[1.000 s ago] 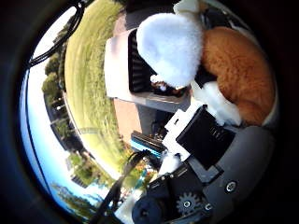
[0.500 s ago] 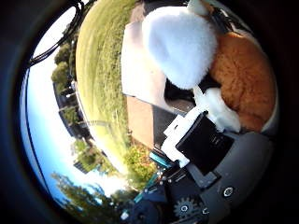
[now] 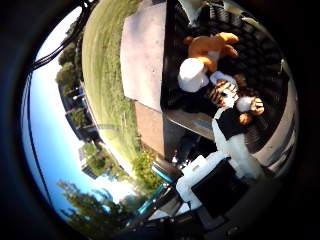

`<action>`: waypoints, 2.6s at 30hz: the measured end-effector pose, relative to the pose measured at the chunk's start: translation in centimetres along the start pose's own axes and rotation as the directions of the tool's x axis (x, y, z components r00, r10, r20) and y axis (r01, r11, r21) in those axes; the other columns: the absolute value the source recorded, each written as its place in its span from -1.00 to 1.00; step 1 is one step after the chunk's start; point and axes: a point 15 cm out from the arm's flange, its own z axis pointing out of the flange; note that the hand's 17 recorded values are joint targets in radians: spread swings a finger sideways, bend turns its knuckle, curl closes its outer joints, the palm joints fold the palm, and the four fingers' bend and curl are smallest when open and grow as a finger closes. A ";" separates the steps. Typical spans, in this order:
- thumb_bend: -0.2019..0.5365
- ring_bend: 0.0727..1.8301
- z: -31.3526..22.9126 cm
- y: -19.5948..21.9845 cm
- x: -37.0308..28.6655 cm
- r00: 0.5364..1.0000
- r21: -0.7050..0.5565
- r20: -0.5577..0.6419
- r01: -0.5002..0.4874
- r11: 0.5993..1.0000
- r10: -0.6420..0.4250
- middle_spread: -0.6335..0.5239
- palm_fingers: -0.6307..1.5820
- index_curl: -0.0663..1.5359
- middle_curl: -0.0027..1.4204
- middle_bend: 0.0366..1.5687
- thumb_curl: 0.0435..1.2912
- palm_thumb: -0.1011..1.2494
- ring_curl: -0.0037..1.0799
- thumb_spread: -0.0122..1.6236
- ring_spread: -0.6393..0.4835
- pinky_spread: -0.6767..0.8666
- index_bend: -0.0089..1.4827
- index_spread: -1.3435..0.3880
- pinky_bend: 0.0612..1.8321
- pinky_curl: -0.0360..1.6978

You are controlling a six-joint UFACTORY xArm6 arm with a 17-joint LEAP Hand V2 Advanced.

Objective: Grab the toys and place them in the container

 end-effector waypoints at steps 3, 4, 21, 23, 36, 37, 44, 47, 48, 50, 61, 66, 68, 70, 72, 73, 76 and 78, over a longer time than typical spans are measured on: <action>-0.53 -0.49 -2.9 1.5 3.1 1.000 0.045 0.008 -0.022 0.999 0.022 0.18 -0.57 -0.15 -0.46 -0.82 -0.23 0.34 -0.43 0.40 0.63 0.45 -0.88 -0.07 -0.22 -0.33; -0.53 -0.51 -3.6 2.0 4.3 0.999 0.058 0.012 -0.032 0.998 0.031 0.18 -0.56 -0.20 -0.47 -0.83 -0.23 0.34 -0.43 0.40 0.64 0.46 -0.87 -0.06 -0.23 -0.34; -0.57 -0.63 -3.7 16.6 36.7 0.909 0.306 0.079 -0.413 0.858 0.409 0.19 -0.42 -0.49 -0.53 -0.81 -0.34 0.20 -0.44 0.42 0.60 0.43 -0.76 0.13 -0.58 -0.55; -0.61 -0.64 -2.4 16.1 39.8 0.895 0.357 0.053 -0.431 0.829 0.442 0.20 -0.40 -0.50 -0.53 -0.81 -0.38 0.08 -0.45 0.44 0.60 0.42 -0.75 0.18 -0.60 -0.57; -0.52 -0.77 9.1 12.9 46.7 0.859 0.400 0.009 -0.472 0.786 0.511 0.22 -0.32 -0.48 -0.53 -0.82 -0.56 -0.32 -0.45 0.49 0.56 0.36 -0.72 0.38 -0.84 -0.65; -0.52 -0.78 9.4 12.7 47.1 0.857 0.405 -0.006 -0.468 0.785 0.514 0.22 -0.32 -0.48 -0.53 -0.82 -0.56 -0.32 -0.45 0.49 0.56 0.36 -0.73 0.39 -0.84 -0.65; -0.46 -0.74 11.4 12.0 48.9 0.828 0.434 -0.049 -0.486 0.759 0.559 0.20 -0.29 -0.53 -0.54 -0.82 -0.54 -0.13 -0.42 0.46 0.57 0.36 -0.81 0.44 -0.79 -0.63; -0.46 -0.68 11.8 11.6 49.2 0.822 0.447 -0.052 -0.488 0.750 0.566 0.19 -0.24 -0.57 -0.54 -0.83 -0.52 -0.01 -0.40 0.45 0.61 0.38 -0.82 0.45 -0.69 -0.61; -0.46 -0.65 11.9 11.5 49.3 0.823 0.450 -0.054 -0.486 0.749 0.566 0.19 -0.21 -0.58 -0.55 -0.84 -0.51 0.03 -0.39 0.44 0.63 0.40 -0.83 0.46 -0.63 -0.60; -0.47 -0.61 12.3 11.3 49.1 0.824 0.445 -0.057 -0.484 0.754 0.563 0.18 -0.16 -0.60 -0.55 -0.83 -0.50 0.08 -0.38 0.43 0.65 0.44 -0.84 0.48 -0.54 -0.58; -0.51 -0.14 14.4 11.2 48.8 0.820 0.396 -0.112 -0.481 0.782 0.562 0.09 0.82 -0.59 -0.34 -0.26 -0.45 0.14 -0.16 0.40 0.56 0.50 -0.52 0.30 -0.03 -0.41; -0.42 0.26 14.5 11.7 48.5 0.844 0.360 -0.142 -0.443 0.821 0.517 -0.02 0.54 -0.57 -0.10 0.18 -0.37 0.38 0.11 0.34 0.34 0.44 -0.56 0.12 0.05 -0.29; -0.37 0.32 14.8 12.4 48.1 0.853 0.331 -0.141 -0.438 0.836 0.503 -0.05 0.54 -0.56 -0.03 0.27 -0.33 0.50 0.17 0.32 0.27 0.42 -0.51 0.05 0.11 -0.24; -0.32 0.38 14.4 13.4 48.1 0.856 0.312 -0.136 -0.440 0.842 0.498 -0.09 0.53 -0.55 0.04 0.37 -0.26 0.60 0.24 0.30 0.20 0.39 -0.47 -0.03 0.19 -0.18; -0.33 0.41 12.3 15.0 48.6 0.849 0.317 -0.134 -0.452 0.834 0.511 -0.12 0.50 -0.53 0.11 0.45 -0.20 0.63 0.30 0.31 0.15 0.35 -0.40 -0.11 0.26 -0.11; -0.34 0.42 11.1 15.8 48.8 0.847 0.319 -0.135 -0.455 0.831 0.515 -0.12 0.50 -0.53 0.13 0.46 -0.19 0.63 0.31 0.31 0.13 0.34 -0.39 -0.13 0.28 -0.09; -0.35 0.47 7.1 17.6 48.3 0.857 0.320 -0.141 -0.434 0.842 0.495 -0.15 0.44 -0.48 0.20 0.53 -0.11 0.67 0.38 0.31 0.07 0.30 -0.28 -0.24 0.35 0.00; -0.37 0.49 5.0 17.7 46.6 0.877 0.314 -0.120 -0.410 0.856 0.465 -0.16 0.42 -0.45 0.24 0.56 -0.08 0.68 0.40 0.32 0.04 0.28 -0.22 -0.29 0.37 0.03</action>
